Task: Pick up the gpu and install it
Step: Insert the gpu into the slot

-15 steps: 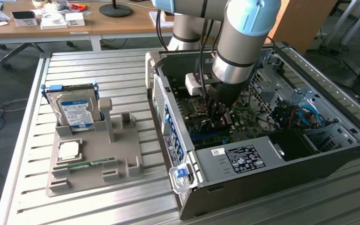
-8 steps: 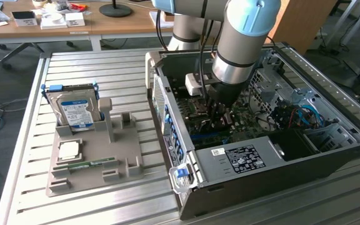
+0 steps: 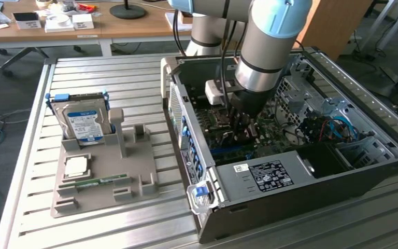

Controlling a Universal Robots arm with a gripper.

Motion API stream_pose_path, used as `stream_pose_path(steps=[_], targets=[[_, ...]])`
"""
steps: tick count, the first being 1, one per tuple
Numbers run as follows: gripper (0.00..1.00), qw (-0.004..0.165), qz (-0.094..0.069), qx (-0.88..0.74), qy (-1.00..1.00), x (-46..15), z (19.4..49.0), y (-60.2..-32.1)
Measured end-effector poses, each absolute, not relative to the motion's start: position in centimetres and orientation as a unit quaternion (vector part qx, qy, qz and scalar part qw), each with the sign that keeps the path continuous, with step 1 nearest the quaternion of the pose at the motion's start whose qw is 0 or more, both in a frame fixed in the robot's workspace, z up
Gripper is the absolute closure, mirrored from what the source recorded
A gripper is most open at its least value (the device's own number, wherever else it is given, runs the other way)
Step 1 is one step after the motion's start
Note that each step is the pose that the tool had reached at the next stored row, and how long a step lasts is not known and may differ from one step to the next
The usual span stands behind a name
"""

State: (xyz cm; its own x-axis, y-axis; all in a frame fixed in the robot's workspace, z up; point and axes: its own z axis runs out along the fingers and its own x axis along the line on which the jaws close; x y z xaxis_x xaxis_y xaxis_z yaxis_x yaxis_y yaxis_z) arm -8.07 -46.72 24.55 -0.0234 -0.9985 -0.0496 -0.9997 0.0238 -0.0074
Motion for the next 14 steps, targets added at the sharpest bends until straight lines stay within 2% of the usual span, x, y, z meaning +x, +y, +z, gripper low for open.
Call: stream_pose_path(steps=[14], targets=[[0.73,0.02,0.015,-0.698,0.715,-8.09,24.14,-46.74]])
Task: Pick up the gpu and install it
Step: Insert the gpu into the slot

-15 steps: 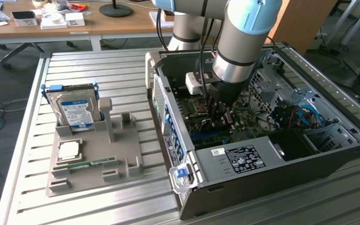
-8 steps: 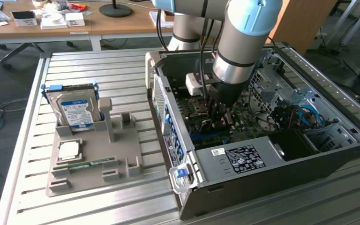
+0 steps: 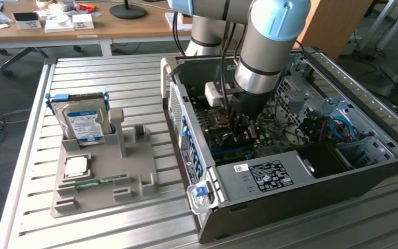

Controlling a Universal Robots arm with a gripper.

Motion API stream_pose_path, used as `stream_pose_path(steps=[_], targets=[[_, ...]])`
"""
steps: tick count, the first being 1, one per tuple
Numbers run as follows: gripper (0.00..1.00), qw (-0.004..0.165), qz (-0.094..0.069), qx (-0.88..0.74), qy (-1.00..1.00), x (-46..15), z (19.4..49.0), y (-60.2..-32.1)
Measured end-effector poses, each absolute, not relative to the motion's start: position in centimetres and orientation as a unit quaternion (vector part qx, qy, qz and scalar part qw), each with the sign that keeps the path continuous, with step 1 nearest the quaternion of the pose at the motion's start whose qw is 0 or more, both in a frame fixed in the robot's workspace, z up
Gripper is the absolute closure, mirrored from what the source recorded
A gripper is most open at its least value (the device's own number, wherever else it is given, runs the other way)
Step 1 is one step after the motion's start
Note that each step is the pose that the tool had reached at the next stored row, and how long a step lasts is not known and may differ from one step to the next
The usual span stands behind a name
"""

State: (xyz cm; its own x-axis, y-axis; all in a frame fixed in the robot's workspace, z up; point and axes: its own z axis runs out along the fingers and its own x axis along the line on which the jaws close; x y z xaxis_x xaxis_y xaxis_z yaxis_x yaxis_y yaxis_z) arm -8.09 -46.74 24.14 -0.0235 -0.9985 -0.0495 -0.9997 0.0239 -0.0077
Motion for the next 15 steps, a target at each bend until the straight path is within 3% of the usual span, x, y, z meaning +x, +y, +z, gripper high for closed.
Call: stream_pose_path(steps=[15], targets=[[0.73,0.021,0.014,-0.698,0.715,-8.12,24.21,-46.74]])
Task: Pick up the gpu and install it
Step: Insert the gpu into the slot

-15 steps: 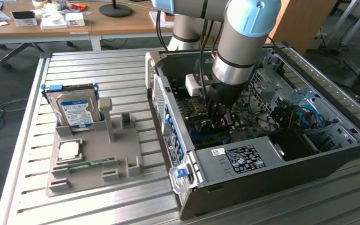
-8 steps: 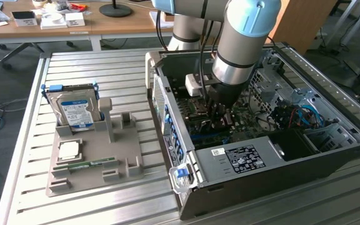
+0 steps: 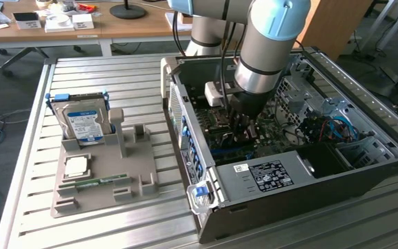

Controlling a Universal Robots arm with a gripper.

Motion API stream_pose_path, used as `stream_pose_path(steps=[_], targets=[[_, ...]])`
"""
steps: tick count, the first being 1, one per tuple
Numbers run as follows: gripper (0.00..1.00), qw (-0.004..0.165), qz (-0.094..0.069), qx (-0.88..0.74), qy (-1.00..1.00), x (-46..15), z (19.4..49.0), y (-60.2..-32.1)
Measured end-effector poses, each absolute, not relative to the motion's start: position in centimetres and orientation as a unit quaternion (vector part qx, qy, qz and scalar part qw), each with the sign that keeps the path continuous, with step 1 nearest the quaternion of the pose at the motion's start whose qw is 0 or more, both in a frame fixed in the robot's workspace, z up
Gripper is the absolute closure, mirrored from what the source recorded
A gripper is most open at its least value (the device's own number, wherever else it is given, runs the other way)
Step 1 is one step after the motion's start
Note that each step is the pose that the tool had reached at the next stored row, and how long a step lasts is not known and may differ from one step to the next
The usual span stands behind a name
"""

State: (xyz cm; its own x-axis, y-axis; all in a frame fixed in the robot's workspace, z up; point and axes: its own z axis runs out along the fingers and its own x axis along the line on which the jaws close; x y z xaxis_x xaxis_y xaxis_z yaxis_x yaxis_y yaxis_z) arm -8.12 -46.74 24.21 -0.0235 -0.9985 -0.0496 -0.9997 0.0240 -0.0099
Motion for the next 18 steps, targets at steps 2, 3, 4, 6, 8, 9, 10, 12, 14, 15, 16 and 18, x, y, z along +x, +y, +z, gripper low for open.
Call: stream_pose_path(steps=[2,3,4,6,8,9,10,12,14,15,16,18], targets=[[0.73,0.022,0.013,-0.698,0.715,-8.14,24.18,-46.74],[0.73,0.022,0.013,-0.699,0.715,-8.14,24.17,-46.74],[0.73,0.022,0.013,-0.699,0.715,-8.15,24.16,-46.74],[0.73,0.023,0.014,-0.698,0.715,-8.18,24.16,-46.73],[0.73,0.024,0.013,-0.698,0.715,-8.24,24.11,-46.74],[0.73,0.024,0.013,-0.698,0.715,-8.25,24.08,-46.74],[0.73,0.024,0.013,-0.699,0.715,-8.26,24.07,-46.74],[0.73,0.024,0.013,-0.699,0.715,-8.27,24.06,-46.74],[0.73,0.024,0.013,-0.698,0.715,-8.3,24.01,-46.74],[0.73,0.024,0.013,-0.699,0.715,-8.31,23.98,-46.74],[0.73,0.024,0.013,-0.699,0.715,-8.31,23.95,-46.74],[0.73,0.024,0.013,-0.699,0.715,-8.31,23.9,-46.74]])
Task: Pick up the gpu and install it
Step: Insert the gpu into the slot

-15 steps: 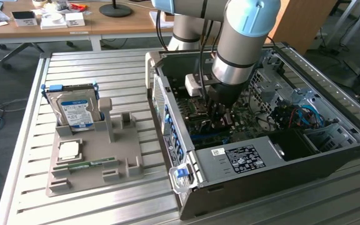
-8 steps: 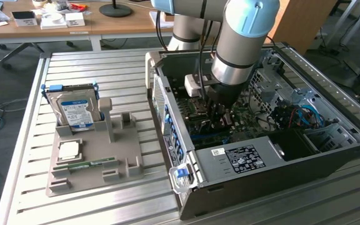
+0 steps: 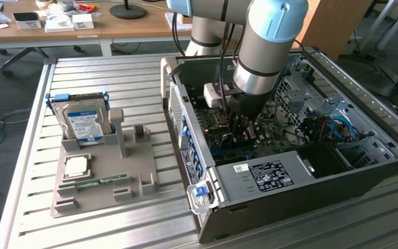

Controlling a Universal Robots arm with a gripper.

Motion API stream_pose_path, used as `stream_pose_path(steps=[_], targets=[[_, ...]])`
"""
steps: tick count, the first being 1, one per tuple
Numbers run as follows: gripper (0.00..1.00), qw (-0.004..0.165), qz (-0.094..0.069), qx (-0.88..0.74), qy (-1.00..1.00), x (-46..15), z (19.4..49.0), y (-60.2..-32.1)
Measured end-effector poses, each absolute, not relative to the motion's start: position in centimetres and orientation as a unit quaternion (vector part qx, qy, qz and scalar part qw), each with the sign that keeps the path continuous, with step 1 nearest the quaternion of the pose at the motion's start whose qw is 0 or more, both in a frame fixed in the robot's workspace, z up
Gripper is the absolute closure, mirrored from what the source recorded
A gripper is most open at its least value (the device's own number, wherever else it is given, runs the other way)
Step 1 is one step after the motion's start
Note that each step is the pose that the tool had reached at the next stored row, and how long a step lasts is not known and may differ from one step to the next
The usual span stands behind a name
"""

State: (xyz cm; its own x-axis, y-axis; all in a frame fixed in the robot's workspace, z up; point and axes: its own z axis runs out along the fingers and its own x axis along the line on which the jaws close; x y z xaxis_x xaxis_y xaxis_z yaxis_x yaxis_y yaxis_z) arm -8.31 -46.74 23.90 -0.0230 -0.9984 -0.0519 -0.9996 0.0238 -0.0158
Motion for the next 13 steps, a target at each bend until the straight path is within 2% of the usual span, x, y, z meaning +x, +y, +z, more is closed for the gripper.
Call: stream_pose_path(steps=[13], targets=[[0.73,0.024,0.012,-0.699,0.715,-8.35,23.67,-46.74]])
